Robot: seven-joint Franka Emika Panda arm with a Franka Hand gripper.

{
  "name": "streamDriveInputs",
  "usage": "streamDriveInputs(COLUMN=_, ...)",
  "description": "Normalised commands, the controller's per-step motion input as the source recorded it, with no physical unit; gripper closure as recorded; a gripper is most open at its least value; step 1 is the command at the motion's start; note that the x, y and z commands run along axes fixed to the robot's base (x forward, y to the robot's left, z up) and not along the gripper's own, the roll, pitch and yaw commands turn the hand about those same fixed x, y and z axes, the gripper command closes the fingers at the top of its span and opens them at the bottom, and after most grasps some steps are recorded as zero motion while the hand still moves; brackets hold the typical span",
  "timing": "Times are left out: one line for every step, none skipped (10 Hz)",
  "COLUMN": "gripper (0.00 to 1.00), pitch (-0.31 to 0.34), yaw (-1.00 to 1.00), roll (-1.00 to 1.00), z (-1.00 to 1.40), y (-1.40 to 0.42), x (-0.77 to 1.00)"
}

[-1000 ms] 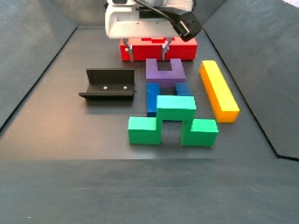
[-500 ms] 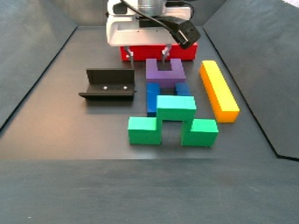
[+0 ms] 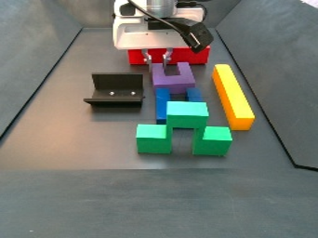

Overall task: Pick up the purple object. Move up. Place the purple object on the fixture. Regrasp the purple object. Move to above the board. Insert the purple object.
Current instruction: Pick up the purple object.

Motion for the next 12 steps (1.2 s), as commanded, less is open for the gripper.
streamDriveInputs(gripper=1.0, pitch=0.0, yaw=0.0, roll=0.0, z=0.0, y=0.0, x=0.0)
streamDriveInputs(gripper=1.0, pitch=0.0, yaw=0.0, roll=0.0, z=0.0, y=0.0, x=0.0)
streamDriveInputs(gripper=1.0, pitch=0.0, yaw=0.0, roll=0.0, z=0.0, y=0.0, x=0.0)
streamDriveInputs(gripper=1.0, pitch=0.0, yaw=0.0, roll=0.0, z=0.0, y=0.0, x=0.0)
streamDriveInputs(gripper=1.0, pitch=0.0, yaw=0.0, roll=0.0, z=0.0, y=0.0, x=0.0)
streamDriveInputs(gripper=1.0, pitch=0.0, yaw=0.0, roll=0.0, z=0.0, y=0.0, x=0.0)
streamDriveInputs(gripper=1.0, pitch=0.0, yaw=0.0, roll=0.0, z=0.0, y=0.0, x=0.0)
streamDriveInputs(gripper=1.0, pitch=0.0, yaw=0.0, roll=0.0, z=0.0, y=0.0, x=0.0)
streamDriveInputs(gripper=1.0, pitch=0.0, yaw=0.0, roll=0.0, z=0.0, y=0.0, x=0.0)
streamDriveInputs(gripper=1.0, pitch=0.0, yaw=0.0, roll=0.0, z=0.0, y=0.0, x=0.0)
streamDriveInputs(gripper=1.0, pitch=0.0, yaw=0.0, roll=0.0, z=0.0, y=0.0, x=0.0)
streamDriveInputs(gripper=1.0, pitch=0.0, yaw=0.0, roll=0.0, z=0.0, y=0.0, x=0.0)
